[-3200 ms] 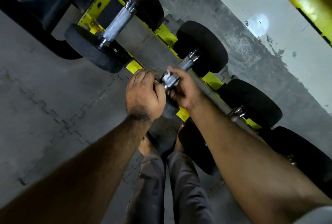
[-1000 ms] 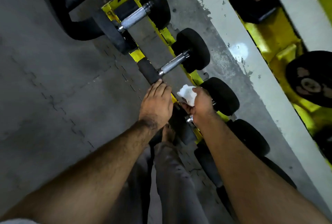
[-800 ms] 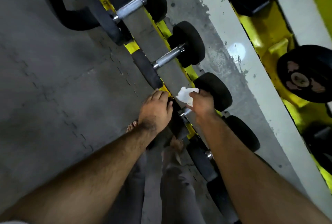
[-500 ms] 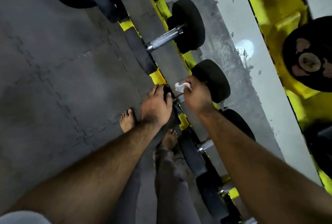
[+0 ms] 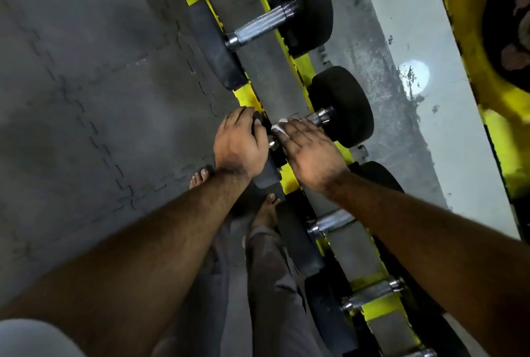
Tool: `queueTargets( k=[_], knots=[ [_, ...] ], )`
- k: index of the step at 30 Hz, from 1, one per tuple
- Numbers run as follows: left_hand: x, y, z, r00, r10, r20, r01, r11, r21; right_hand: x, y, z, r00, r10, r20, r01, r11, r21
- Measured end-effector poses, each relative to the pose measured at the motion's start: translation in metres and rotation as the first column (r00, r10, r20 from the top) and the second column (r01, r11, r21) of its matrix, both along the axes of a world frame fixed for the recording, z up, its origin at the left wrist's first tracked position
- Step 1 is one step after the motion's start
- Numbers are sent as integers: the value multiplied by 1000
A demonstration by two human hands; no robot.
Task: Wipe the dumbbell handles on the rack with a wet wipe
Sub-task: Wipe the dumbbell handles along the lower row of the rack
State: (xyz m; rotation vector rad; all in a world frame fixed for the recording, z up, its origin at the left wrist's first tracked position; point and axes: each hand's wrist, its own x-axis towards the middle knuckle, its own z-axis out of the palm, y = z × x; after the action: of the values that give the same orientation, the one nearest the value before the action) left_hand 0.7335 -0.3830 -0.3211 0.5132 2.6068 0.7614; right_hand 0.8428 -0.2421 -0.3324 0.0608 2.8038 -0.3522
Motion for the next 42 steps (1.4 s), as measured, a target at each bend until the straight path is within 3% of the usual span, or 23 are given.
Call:
queueTargets(
  k=[3,6,8,10,12,15,20,24,28,29,32,37,40,42],
  knots=[
    [-1,-1,0,1000,-7,-16,7,1000,17,0,5,-2,986,-134,-99,133,991,-15],
    [-1,-1,-2,999,-15,-36,16,999,29,-3,-13,-4,958,-271,-94,271,963,-9],
    [-1,-1,-3,999,-11,-53,12,999,32,-6,-32,-9,981,-176,-80,171,983,-62],
    [0,-2,-6,998,-12,-63,15,999,45,-7,-28,-13,985,-60,-164,45,994,-95],
    [0,1,-4,998,-7,-55,10,999,47,-6,0,-10,978,-86,-191,72,994,-84],
    [0,0,-2,999,-6,-42,7,999,46,-1,1,-5,944,-276,-179,282,959,9],
    [-1,-2,-4,999,-17,-48,19,999,44,1,-23,-14,983,-57,-177,43,996,-82],
    [-1,-1,-2,999,-18,-40,19,999,33,5,-2,-12,910,-340,-238,346,938,-19],
    [-2,0,-1,999,-36,-31,36,999,9,8,-36,-18,967,-143,-209,135,989,-53],
    [-1,0,-2,999,-35,-28,36,999,11,8,-24,-17,968,-151,-199,149,988,-25],
    [-2,0,-2,999,-46,-29,46,999,12,10,-4,-13,903,-377,-204,392,919,37],
    [0,3,7,998,-35,-46,35,999,-9,14,-38,-14,957,-248,-149,253,968,8],
    [0,5,10,995,-89,-50,87,995,-45,8,-11,-9,882,-433,-184,446,894,33],
    [-1,6,10,994,-101,-29,100,994,-36,10,-27,-10,886,-436,-160,443,896,13]
  ],
)
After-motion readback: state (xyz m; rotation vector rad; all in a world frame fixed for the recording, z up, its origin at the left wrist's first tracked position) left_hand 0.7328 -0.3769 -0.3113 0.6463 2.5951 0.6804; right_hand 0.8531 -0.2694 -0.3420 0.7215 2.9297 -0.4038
